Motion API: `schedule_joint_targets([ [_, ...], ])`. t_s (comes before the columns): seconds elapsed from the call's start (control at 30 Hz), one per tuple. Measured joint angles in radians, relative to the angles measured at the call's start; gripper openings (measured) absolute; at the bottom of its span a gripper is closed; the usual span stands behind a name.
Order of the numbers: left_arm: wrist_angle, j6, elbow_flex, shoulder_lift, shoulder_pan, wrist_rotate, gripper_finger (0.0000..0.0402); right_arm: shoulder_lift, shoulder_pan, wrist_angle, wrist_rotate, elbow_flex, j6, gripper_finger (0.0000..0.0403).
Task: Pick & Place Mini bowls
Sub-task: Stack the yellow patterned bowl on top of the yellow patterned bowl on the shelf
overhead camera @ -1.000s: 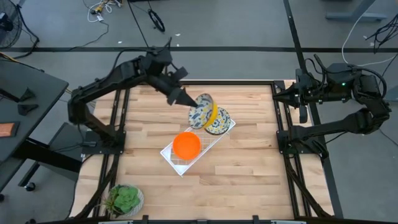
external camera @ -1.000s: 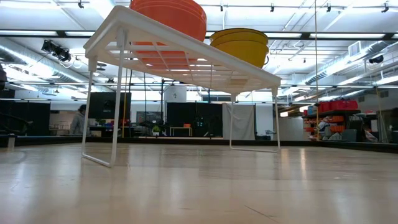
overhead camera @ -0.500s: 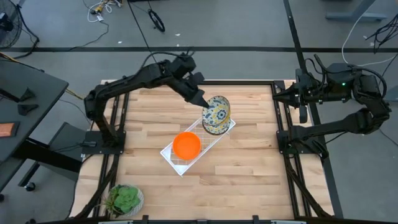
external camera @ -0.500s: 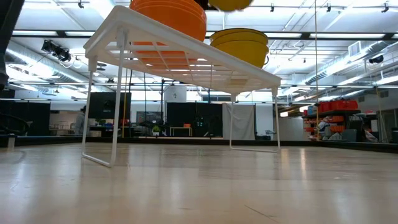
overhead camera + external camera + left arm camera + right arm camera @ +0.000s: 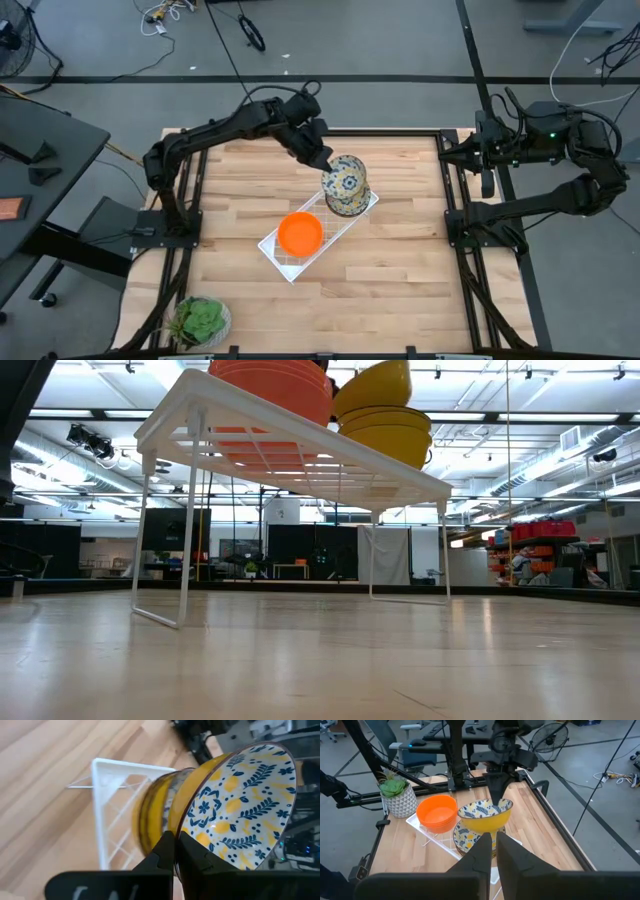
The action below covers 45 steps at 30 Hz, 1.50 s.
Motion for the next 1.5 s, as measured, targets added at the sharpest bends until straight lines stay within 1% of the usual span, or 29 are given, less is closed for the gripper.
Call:
schedule_joint_targets([
  [0.43,-0.075,0.076,0.0,0.0,0.013,-0.029,0.0008,0.0,0.0,0.0,0.0,0.0,0.0,0.0032],
  [0.73,-0.04,0.059,0.0,-0.011,0.001,0.008,0.0008,0.0,0.0,0.0,0.0,0.0,0.0,0.0032],
  [1.03,-0.04,0.037,0.0,-0.015,-0.043,0.006,0.0008,0.0,0.0,0.0,0.0,0.0,0.0,0.0032],
  [1.13,-0.043,0.018,0.003,-0.015,-0.053,-0.011,0.0008,0.0,0.0,0.0,0.0,0.0,0.0,0.0032],
  [1.27,-0.049,0.018,0.038,-0.016,-0.061,-0.051,0.0008,0.0,0.0,0.0,0.0,0.0,0.0,0.0032],
  [1.5,-0.057,0.018,0.04,-0.015,-0.064,-0.063,0.0007,0.0,0.0,0.0,0.0,0.0,0.0,0.0032],
])
